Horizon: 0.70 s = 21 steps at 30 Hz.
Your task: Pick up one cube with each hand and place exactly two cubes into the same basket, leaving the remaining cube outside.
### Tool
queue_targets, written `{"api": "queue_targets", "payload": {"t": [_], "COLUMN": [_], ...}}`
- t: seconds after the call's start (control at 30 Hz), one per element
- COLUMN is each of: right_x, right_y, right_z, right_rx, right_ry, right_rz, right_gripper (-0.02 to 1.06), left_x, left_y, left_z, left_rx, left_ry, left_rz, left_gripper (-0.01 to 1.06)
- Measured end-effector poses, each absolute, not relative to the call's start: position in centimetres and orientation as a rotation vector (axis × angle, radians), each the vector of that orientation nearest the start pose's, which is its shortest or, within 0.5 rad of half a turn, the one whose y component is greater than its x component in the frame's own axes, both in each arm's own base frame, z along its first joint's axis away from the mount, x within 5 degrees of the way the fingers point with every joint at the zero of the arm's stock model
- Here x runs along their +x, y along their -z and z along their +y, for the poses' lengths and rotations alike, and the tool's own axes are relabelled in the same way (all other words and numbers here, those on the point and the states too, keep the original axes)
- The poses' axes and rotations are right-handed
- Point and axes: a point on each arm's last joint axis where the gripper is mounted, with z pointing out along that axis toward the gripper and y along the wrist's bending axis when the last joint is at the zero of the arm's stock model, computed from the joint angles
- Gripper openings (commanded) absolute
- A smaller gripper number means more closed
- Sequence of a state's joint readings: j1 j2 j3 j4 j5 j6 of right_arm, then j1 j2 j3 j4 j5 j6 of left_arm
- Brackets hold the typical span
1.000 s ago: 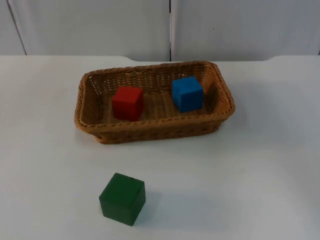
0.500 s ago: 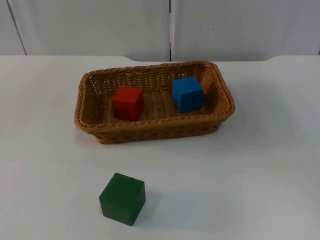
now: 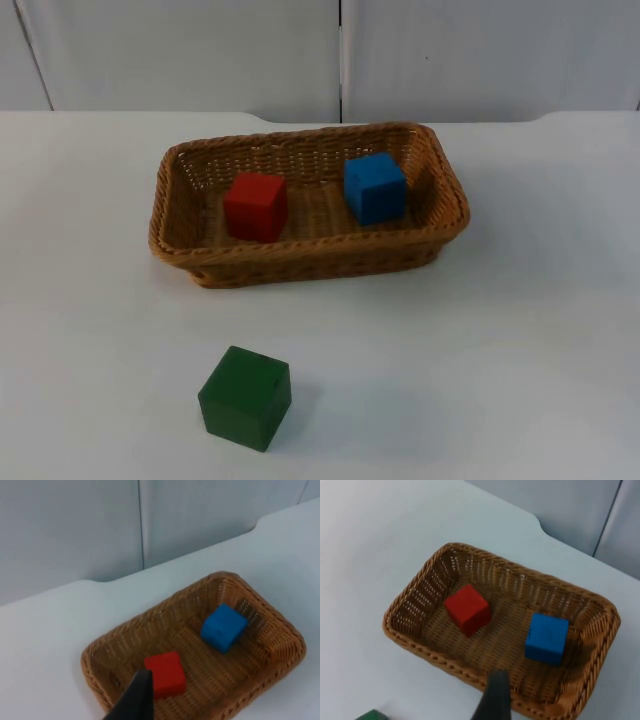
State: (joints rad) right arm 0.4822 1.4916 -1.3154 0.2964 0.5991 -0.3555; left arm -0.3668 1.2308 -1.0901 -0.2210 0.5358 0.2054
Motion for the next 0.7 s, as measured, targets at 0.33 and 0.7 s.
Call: {"api": "queue_targets", "payload": {"t": [0.33, 0.7], "right_x": [25.6, 20.7], "right_y": [-33.6, -33.6], "right_z": [15.1, 12.6], "right_rx": [-0.722, -0.708], "right_ry": [-0.391, -0.401], "right_rz": [2.144, 2.103], "right_gripper": [0.69, 0.69], "left_x": [20.7, 15.6], "left_y": [-35.7, -36.4], "left_z": [-9.0, -7.1], "left_rx": [0.466, 0.451], "left_ry": [0.327, 0.336], "left_rz": [2.073, 1.965], "left_gripper": [1.05, 1.05]}}
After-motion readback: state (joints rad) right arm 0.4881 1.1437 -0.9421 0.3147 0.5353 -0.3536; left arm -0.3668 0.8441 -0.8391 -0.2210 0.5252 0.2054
